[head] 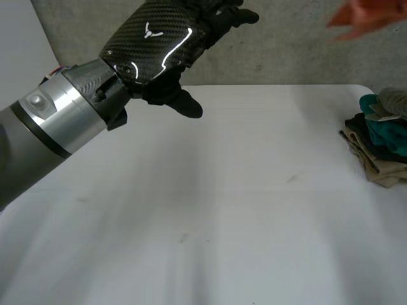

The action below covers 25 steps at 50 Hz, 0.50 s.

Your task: Fold the laundry.

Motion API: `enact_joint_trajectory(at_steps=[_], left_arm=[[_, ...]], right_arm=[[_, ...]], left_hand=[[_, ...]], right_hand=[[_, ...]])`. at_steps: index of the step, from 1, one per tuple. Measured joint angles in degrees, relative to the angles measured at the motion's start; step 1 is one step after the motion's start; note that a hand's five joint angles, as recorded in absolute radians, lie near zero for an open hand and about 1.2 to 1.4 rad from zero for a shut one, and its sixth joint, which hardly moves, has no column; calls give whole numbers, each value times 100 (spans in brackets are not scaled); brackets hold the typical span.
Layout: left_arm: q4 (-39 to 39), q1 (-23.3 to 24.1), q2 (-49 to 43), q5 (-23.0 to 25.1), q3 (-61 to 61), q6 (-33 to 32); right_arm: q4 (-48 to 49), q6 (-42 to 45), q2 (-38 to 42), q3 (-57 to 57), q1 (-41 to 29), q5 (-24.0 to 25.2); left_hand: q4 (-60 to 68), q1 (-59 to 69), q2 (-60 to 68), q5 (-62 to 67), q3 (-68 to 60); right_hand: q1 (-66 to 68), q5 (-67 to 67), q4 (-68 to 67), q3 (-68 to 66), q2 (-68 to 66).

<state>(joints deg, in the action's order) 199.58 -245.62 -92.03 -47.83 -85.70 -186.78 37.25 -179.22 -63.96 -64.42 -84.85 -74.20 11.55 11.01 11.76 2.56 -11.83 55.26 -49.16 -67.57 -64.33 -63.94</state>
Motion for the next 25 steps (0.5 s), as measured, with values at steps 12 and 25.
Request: enact_joint_trajectory(at_steps=[12,25], left_arm=[[324,141,-206,-18,-437,-21],[349,238,-310,-81,-658,-154]], right_arm=[[370,-913,1987,558,1939,1854],[610,-1252,2747,284,2412,2901]], left_hand=[[0,0,0,0,0],[0,0,0,0,0]], right_hand=[[0,1,-50,-52,0],[-41,-320,220,122,196]])
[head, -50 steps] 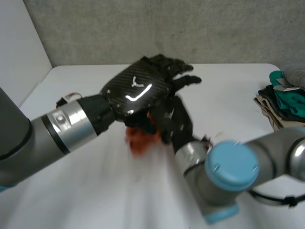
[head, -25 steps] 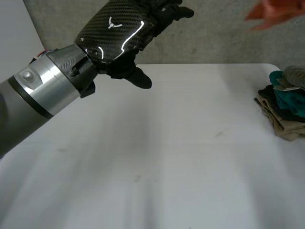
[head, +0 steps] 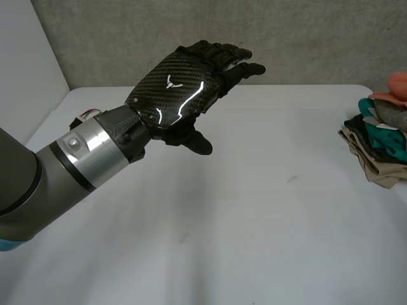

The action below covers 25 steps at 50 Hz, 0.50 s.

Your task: Fold the laundry.

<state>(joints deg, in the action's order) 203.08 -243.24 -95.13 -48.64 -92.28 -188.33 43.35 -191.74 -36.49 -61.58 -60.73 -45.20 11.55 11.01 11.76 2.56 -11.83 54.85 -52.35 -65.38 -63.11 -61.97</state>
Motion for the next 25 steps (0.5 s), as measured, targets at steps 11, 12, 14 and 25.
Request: enact_joint_trajectory(at_steps=[11,12,14,25], left_arm=[[-18,65,127,-57,47,-44],[-18,70,140,-60,44,-42],[-17,80,162,-65,38,-40],[-5,91,216,-54,-50,-17]], right_arm=[[-335,-869,-1275,-731,282,-6],[-465,-936,-1431,-802,338,6],[-742,-1030,-1700,-919,450,43],[-3079,225,-2740,-1113,1437,621]], left_hand=[[0,0,0,0,0],[0,0,0,0,0],[0,0,0,0,0],[0,0,0,0,0]], right_hand=[[-4222,4971,5368,5138,5011],[-4222,4971,5369,5138,5011],[-4222,4971,5372,5138,5011],[-4222,4971,5372,5138,5011]])
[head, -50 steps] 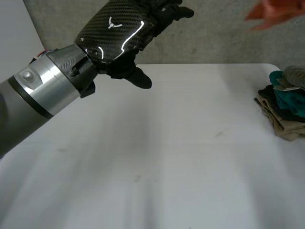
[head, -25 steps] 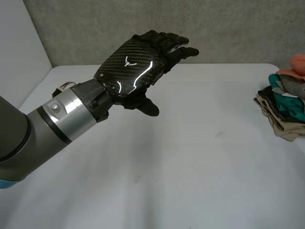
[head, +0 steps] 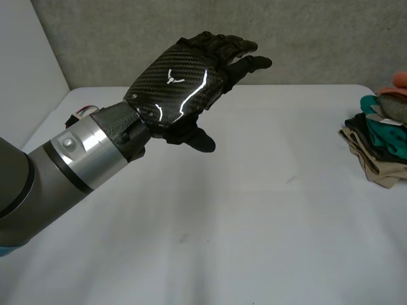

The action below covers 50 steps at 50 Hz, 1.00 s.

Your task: Fold the laundry.

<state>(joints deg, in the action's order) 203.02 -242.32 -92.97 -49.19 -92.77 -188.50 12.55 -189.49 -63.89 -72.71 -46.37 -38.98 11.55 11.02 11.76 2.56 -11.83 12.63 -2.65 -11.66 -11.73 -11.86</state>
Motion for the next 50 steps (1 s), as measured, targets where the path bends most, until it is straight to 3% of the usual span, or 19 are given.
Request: enact_joint_trajectory(at_steps=[4,6,7,9,10,15,17,23,28,33,41,50], left_arm=[[1,-5,4,3,-21,4],[1,-7,13,1,-18,7],[2,-8,28,-2,-6,12],[3,-8,35,-3,0,15],[10,-6,79,-12,49,37],[33,-3,234,-107,270,201],[50,-9,327,-218,417,342],[149,-171,648,-1009,871,937],[202,-581,899,-2041,983,1263],[80,-1072,965,-2792,706,1188],[-59,-1594,928,-3023,-160,562],[72,-1590,975,-2909,-694,173]], right_arm=[[-720,1055,-126,147,292,-365],[-1041,1667,-166,296,401,-820],[-1220,2141,-188,447,451,-1316],[-1251,2266,-195,495,456,-1480],[-1261,2760,-230,731,409,-2326],[-666,3110,-456,1013,-20,-3804],[-307,3043,-638,1000,-289,-4145],[613,2346,-1527,407,-1404,-4252],[835,1440,-2319,-522,-2550,-3719],[496,852,-2720,-1339,-3570,-3299],[-451,785,-2762,-2005,-4676,-3361],[-949,1120,-2639,-2128,-5177,-4151]], left_hand=[[0,0,0,0,0],[0,0,0,0,0],[0,0,0,0,0],[0,0,0,0,0],[0,0,0,0,0],[0,0,0,0,0],[0,0,0,0,0],[0,0,0,0,0],[0,0,0,0,0],[0,0,0,0,0],[0,0,0,0,0],[0,0,0,0,0]], right_hand=[[0,0,0,0,0],[0,0,0,0,0],[0,0,0,0,0],[0,0,-3,0,0],[0,0,0,0,0],[0,0,0,0,0],[0,0,0,0,0],[0,0,0,0,0],[0,0,0,0,0],[0,0,-2,0,0],[0,0,0,0,0],[0,0,0,0,0]])
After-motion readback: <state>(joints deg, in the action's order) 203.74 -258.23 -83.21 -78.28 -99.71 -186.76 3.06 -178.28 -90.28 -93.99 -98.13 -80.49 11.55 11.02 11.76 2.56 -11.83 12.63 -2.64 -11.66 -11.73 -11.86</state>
